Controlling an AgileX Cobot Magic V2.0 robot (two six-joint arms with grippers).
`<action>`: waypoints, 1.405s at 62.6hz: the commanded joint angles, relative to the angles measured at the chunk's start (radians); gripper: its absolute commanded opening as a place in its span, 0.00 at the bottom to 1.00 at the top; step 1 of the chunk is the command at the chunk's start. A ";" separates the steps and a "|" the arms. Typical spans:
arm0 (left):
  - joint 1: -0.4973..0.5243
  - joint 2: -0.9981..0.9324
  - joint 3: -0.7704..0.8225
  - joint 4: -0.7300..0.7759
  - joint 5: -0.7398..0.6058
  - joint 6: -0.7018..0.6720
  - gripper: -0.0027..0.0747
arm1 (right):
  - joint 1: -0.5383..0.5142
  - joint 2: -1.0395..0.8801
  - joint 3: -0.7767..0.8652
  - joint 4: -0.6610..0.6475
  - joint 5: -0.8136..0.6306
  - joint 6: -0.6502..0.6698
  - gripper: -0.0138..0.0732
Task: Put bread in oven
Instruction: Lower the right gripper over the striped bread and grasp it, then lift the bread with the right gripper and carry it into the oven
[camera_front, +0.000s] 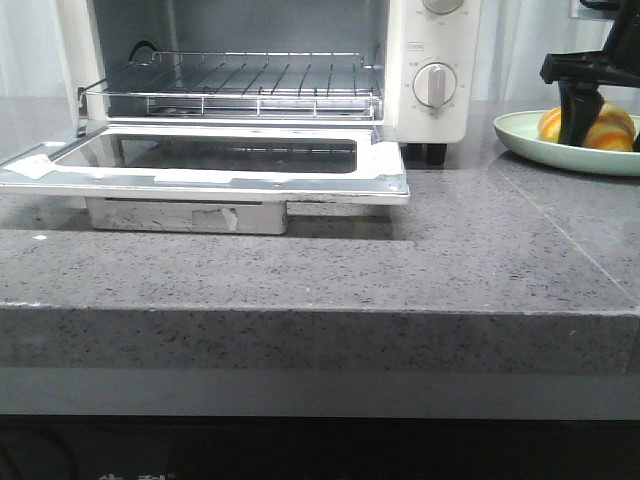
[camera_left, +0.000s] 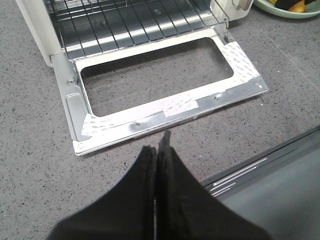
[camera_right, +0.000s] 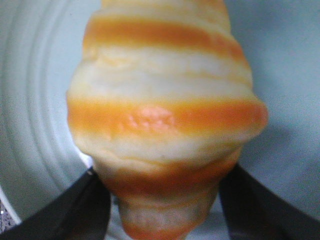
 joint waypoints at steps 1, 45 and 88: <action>-0.002 -0.002 -0.025 -0.009 -0.062 -0.008 0.01 | -0.007 -0.052 -0.034 0.007 -0.013 0.001 0.46; -0.002 -0.002 -0.025 -0.009 -0.062 -0.008 0.01 | -0.003 -0.315 -0.045 0.008 0.148 0.036 0.27; -0.002 -0.002 -0.025 -0.009 -0.060 -0.008 0.01 | 0.289 -0.850 0.434 0.192 0.133 -0.055 0.27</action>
